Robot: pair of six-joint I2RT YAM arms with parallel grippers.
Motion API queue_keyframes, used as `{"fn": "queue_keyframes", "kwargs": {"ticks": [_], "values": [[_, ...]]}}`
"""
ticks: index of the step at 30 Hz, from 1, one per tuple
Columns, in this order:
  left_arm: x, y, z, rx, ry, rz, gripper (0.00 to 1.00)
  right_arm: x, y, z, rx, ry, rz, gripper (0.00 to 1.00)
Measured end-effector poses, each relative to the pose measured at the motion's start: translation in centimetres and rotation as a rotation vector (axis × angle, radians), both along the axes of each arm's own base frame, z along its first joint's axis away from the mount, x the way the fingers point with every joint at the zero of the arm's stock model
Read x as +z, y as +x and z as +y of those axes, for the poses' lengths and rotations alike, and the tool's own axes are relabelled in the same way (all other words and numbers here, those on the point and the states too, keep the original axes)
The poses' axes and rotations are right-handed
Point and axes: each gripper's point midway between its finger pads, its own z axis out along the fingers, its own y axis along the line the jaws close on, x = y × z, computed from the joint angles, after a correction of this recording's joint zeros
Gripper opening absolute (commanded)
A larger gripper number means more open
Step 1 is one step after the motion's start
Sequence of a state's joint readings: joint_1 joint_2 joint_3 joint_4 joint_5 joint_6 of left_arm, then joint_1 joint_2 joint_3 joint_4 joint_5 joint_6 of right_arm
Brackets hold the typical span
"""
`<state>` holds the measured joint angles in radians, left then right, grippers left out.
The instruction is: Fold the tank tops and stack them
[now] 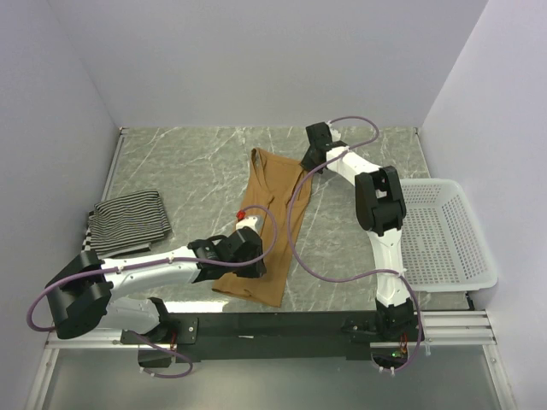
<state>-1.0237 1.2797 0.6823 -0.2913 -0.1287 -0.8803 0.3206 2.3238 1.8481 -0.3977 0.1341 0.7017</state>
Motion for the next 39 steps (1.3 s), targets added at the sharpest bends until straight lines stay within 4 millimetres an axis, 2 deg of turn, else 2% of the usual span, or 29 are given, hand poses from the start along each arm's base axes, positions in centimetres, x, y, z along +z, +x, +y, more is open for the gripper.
{"fn": "queue_keyframes", "kwargs": {"ticks": [2, 11, 25, 32, 37, 39], "values": [[-0.2, 0.0, 0.1, 0.001, 0.002, 0.003, 0.3, -0.7, -0.3, 0.0, -0.014, 0.013, 0.009, 0.0], [-0.1, 0.2, 0.2, 0.007, -0.004, 0.001, 0.3, 0.0, 0.5, 1.0, -0.05, 0.092, -0.022, 0.0], [-0.1, 0.1, 0.2, 0.004, -0.025, 0.003, 0.28, 0.9, 0.4, 1.1, -0.087, 0.134, -0.051, 0.0], [-1.2, -0.3, 0.5, 0.0, -0.011, 0.021, 0.23, 2.1, 0.9, 1.6, -0.081, 0.158, -0.066, 0.0], [-1.8, -0.5, 0.9, 0.005, 0.003, 0.032, 0.21, 2.1, 0.8, 2.2, -0.076, 0.173, -0.065, 0.0], [-2.2, -0.7, 1.1, 0.01, 0.009, 0.04, 0.16, 2.2, 0.8, 2.3, -0.077, 0.181, -0.064, 0.0]]}}
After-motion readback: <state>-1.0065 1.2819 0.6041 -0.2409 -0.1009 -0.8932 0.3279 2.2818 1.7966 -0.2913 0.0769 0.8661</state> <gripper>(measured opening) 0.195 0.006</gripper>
